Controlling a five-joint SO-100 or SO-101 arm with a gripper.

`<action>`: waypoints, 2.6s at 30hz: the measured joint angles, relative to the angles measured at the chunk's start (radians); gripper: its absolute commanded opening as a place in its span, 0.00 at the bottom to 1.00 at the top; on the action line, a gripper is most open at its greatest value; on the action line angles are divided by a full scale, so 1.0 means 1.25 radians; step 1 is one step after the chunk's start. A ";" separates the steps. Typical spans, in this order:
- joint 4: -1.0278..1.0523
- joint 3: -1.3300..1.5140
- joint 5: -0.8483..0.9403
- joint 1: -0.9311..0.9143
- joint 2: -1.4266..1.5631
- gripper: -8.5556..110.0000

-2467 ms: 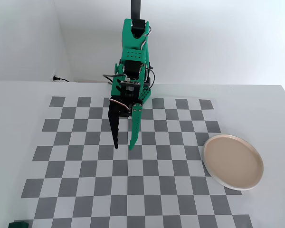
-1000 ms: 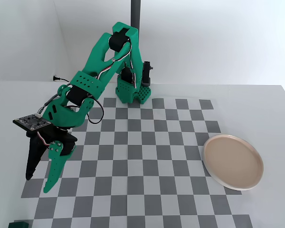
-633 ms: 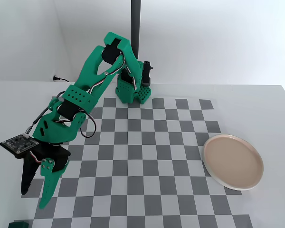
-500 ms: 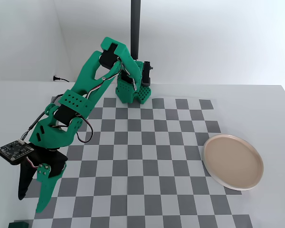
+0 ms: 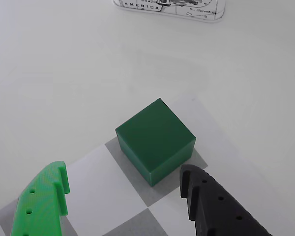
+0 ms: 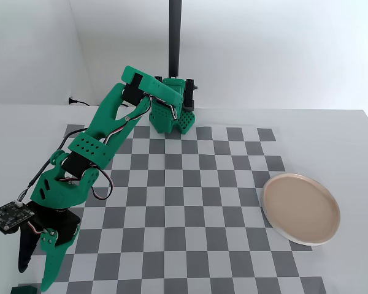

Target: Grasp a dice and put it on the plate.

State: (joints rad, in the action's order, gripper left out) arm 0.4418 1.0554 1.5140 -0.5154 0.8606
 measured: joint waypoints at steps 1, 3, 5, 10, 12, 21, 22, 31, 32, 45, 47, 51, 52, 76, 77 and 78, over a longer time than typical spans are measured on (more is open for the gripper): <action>0.002 -0.012 -0.002 0.000 -0.009 0.23; 0.015 -0.034 -0.002 0.000 -0.025 0.24; 0.026 -0.058 -0.002 0.000 -0.039 0.24; 0.053 -0.118 -0.002 -0.022 -0.079 0.27; 0.060 -0.140 -0.002 -0.032 -0.092 0.28; 0.064 -0.189 -0.002 -0.038 -0.137 0.28; 0.064 -0.195 -0.002 -0.039 -0.144 0.28; 0.072 -0.229 0.002 -0.029 -0.190 0.27; 0.072 -0.232 0.002 -0.027 -0.195 0.27; 0.183 -0.493 0.002 -0.015 -0.380 0.27; 0.184 -0.523 0.002 -0.015 -0.393 0.27; 0.184 -0.545 0.002 -0.015 -0.399 0.27; 0.184 -0.546 0.002 -0.015 -0.399 0.28; 0.156 -0.565 -0.017 -0.036 -0.434 0.28; 0.156 -0.565 -0.017 -0.036 -0.437 0.28; 0.156 -0.565 -0.017 -0.036 -0.441 0.28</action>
State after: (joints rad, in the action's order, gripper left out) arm 0.6366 0.3497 1.4926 -0.5599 0.3099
